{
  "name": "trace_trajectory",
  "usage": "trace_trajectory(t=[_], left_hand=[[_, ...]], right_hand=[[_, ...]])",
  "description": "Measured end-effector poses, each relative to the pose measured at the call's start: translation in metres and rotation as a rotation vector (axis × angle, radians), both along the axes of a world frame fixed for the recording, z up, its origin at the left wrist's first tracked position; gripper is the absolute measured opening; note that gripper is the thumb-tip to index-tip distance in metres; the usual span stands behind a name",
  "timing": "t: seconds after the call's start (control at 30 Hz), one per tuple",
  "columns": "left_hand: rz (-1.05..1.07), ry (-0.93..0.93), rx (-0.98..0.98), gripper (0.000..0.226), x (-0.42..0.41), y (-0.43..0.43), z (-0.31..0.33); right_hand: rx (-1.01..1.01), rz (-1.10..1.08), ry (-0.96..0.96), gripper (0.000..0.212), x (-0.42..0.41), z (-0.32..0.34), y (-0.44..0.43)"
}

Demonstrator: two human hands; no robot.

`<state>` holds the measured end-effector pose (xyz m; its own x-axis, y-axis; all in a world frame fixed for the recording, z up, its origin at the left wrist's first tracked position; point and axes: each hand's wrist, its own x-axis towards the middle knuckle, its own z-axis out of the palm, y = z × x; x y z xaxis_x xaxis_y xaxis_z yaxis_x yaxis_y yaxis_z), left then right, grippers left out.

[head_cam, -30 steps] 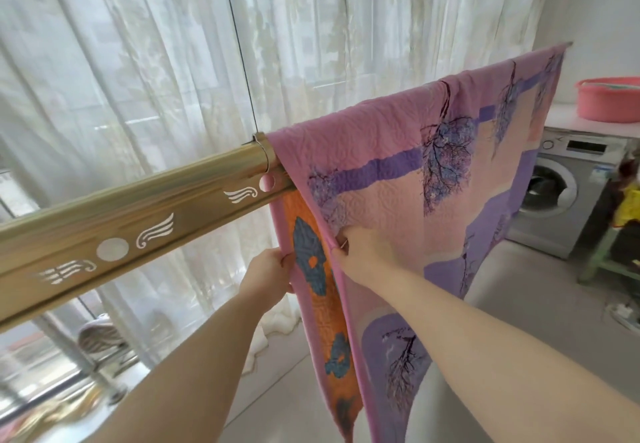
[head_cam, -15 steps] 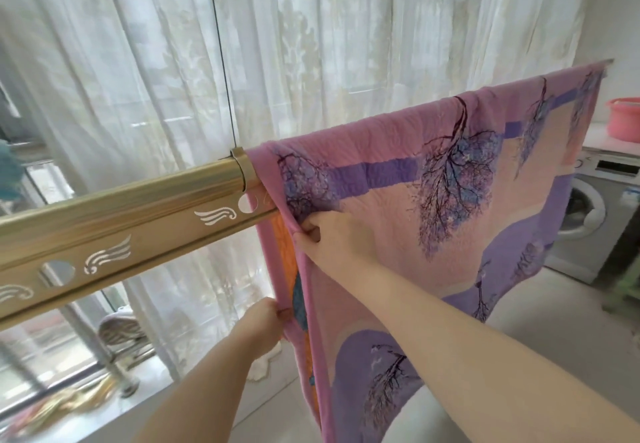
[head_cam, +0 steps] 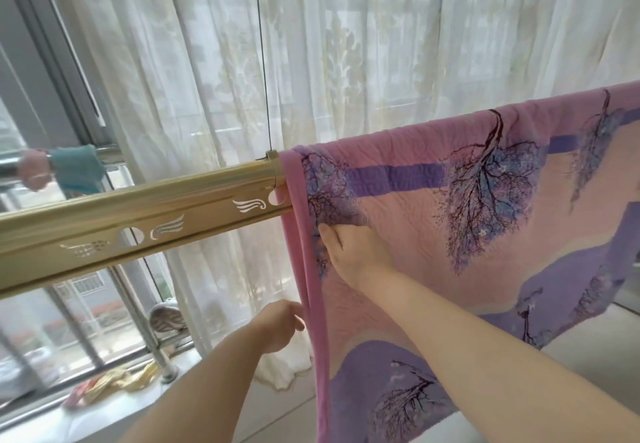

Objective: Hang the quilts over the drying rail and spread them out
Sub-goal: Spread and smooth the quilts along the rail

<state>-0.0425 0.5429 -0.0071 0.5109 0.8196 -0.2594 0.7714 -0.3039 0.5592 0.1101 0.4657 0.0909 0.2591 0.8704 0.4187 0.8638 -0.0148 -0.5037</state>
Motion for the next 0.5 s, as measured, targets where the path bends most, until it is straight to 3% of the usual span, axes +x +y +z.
trace_trajectory(t=[0.27, 0.5], left_hand=[[-0.017, 0.051, 0.061, 0.045, 0.004, -0.021, 0.035], [-0.099, -0.039, 0.106, 0.032, 0.076, -0.05, 0.064]], right_hand=[[-0.013, -0.028, -0.037, 0.05, 0.026, -0.004, -0.006], [-0.05, -0.2, -0.063, 0.05, 0.099, -0.013, -0.045]])
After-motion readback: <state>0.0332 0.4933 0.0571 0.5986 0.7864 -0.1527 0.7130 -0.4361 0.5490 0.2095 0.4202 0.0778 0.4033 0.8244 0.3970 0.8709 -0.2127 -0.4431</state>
